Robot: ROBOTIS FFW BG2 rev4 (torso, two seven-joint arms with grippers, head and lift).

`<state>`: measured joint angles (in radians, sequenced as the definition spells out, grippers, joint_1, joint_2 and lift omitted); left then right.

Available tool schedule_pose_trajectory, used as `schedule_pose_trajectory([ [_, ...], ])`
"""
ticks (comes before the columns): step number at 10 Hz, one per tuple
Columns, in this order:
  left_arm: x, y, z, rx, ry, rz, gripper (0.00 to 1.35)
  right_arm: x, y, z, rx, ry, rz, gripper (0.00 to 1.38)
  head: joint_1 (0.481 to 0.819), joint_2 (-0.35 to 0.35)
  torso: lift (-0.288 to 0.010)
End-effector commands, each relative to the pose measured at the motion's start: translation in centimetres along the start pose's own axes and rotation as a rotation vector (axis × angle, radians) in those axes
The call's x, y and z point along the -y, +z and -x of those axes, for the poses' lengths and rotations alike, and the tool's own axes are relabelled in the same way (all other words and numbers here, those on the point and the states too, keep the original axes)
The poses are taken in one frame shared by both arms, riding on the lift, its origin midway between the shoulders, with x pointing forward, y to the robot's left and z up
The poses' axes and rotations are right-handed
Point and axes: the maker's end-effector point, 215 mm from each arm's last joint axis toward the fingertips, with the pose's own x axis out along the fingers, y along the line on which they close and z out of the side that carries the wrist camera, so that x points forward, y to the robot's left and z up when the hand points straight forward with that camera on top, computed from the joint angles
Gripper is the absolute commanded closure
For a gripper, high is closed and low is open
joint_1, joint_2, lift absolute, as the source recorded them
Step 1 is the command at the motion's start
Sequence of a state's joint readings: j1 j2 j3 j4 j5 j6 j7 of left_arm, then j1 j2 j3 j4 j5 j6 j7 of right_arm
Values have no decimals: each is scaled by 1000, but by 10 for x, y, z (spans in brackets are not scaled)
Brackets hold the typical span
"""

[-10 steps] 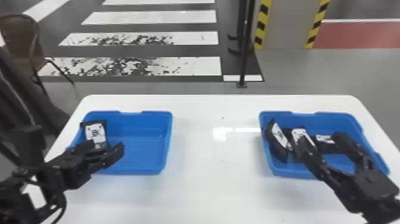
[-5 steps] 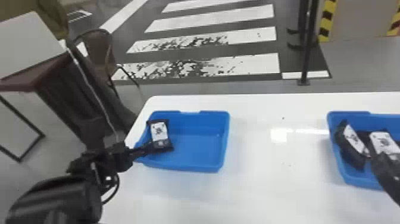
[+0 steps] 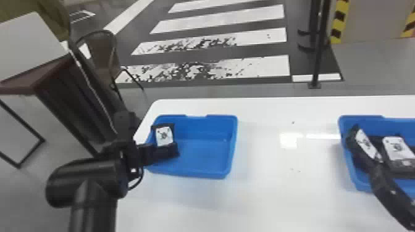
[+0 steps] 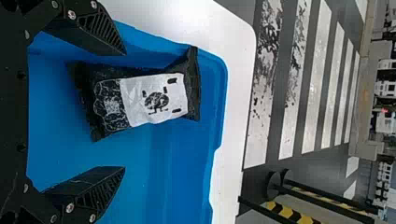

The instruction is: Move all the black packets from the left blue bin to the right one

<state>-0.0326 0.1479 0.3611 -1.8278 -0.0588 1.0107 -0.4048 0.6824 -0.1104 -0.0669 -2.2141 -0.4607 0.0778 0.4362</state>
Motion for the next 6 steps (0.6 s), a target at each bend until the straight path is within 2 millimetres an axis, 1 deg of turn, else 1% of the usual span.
schedule_pose_trajectory([
  [1, -1, -4, -8, -30, 15, -2, 174, 0, -4, 0, -6, 2, -19, 202, 695, 296, -140],
  [3, -4, -4, -21, -56, 37, -5, 174, 1, -11, 1, -18, 3, -43, 202, 695, 297, -140],
  [5, -8, -3, -41, -91, 53, 11, 174, 1, -19, -1, -31, 15, -66, 202, 695, 300, -140],
  [6, -11, -2, -51, -114, 54, 22, 214, 2, -21, -1, -35, 15, -73, 202, 695, 301, -140],
])
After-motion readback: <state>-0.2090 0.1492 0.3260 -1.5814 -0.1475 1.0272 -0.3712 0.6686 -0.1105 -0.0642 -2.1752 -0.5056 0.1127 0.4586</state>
